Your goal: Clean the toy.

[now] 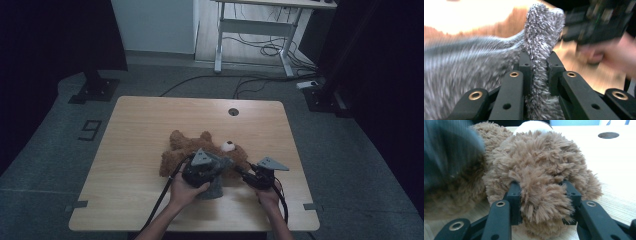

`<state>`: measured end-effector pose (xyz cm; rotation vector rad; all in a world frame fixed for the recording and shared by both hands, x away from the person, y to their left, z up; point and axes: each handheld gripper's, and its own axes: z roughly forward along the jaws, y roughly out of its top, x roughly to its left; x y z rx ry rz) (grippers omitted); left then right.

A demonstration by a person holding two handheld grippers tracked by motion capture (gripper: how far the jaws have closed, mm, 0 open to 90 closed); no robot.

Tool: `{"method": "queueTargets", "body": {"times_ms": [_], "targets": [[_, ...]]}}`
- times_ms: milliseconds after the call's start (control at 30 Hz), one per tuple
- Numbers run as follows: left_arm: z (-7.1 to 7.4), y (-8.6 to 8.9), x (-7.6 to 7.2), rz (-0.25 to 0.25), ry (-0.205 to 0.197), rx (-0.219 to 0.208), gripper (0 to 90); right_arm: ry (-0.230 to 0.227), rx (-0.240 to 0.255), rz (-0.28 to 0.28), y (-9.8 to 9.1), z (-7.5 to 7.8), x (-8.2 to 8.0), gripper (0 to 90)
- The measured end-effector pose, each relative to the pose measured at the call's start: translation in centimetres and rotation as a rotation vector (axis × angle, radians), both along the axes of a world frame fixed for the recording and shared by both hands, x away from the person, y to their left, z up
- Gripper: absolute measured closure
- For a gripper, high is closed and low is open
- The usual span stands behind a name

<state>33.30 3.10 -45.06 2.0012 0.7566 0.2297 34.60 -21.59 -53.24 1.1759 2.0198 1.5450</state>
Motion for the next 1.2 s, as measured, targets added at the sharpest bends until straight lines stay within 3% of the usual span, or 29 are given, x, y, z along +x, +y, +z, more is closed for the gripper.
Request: {"method": "queueTargets", "body": {"times_ms": [67,133,267,333,400,433,567,700,1000,1100,1200], "targets": [[1.1,-1.4,0.4,-0.01,-0.025,0.002,77.8,0.0,0.0,0.001,0.0,0.0,0.0,60.6],[1.4,-3.0,0.9,-0.018,-0.023,0.011,77.8,0.0,-0.001,0.002,0.0,0.0,0.0,60.6],[-0.4,-4.9,2.1,0.006,0.014,0.057,77.8,0.001,0.001,0.004,-0.1,0.0,0.0,60.6],[-1.6,-4.7,2.6,0.02,0.04,0.044,77.9,-0.001,-0.001,0.006,-0.1,0.0,0.0,60.8],[-2.7,-3.8,2.7,0.025,0.059,-0.003,78.1,0.006,-0.01,0.007,-0.1,0.0,0.0,61.0],[-2.8,-3.5,2.6,0.027,0.055,-0.004,78.2,0.007,-0.01,0.009,-0.1,0.0,0.0,61.1],[-3.0,-1.8,2.0,0.063,0.018,0.029,78.2,0.007,-0.003,0.008,-0.1,0.0,0.0,61.0],[-3.5,1.3,2.0,0.114,0.035,0.01,78.2,0.005,-0.008,0.016,-0.2,0.0,0.0,61.0],[-2.8,7.0,0.8,0.194,-0.004,0.027,78.3,-0.006,-0.009,0.028,-0.1,0.0,0.0,61.0],[-2.3,7.3,0.5,0.222,-0.029,0.005,78.2,-0.001,-0.006,0.028,-0.1,0.0,0.1,61.1],[-1.4,5.6,0.2,0.194,-0.066,-0.015,78.2,0.001,0.002,0.026,-0.2,0.0,0.2,61.1]]}}
